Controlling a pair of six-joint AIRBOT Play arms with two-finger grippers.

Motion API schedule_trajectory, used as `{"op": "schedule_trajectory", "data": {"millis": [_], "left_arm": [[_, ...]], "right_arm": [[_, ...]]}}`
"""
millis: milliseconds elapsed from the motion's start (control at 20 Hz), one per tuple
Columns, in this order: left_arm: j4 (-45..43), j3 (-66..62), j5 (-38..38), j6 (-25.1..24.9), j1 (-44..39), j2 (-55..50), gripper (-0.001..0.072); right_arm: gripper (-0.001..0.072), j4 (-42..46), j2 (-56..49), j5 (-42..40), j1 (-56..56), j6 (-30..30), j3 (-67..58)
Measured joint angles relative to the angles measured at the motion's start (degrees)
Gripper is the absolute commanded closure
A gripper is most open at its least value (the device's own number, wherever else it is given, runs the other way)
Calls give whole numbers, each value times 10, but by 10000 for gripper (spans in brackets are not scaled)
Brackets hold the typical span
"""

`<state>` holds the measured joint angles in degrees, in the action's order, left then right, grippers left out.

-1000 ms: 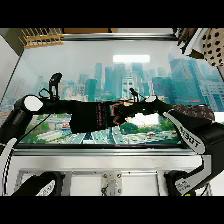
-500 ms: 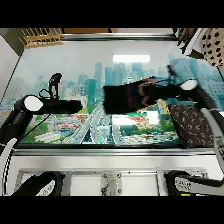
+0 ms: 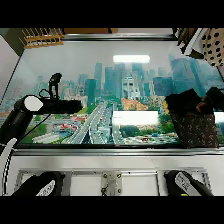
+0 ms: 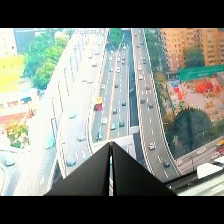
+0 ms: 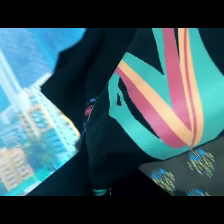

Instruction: Fold the clothes and pants, and hang the long-sleeved shirts on hangers.

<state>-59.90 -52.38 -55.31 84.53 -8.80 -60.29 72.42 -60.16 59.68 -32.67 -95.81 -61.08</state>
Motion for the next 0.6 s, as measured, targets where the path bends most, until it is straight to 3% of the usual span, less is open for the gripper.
{"op": "schedule_trajectory", "data": {"millis": [250,500,550,600], "left_arm": [[0,0,-2,0,0,0,699],[0,0,-2,-1,0,0,699],[0,0,-2,-1,0,0,699],[0,0,-2,-1,0,0,699]], "right_arm": [[700,62,74,17,-21,-89,98],[687,81,139,39,-24,-129,191],[615,84,149,48,-25,-134,205],[389,88,156,58,-25,-137,214]]}}
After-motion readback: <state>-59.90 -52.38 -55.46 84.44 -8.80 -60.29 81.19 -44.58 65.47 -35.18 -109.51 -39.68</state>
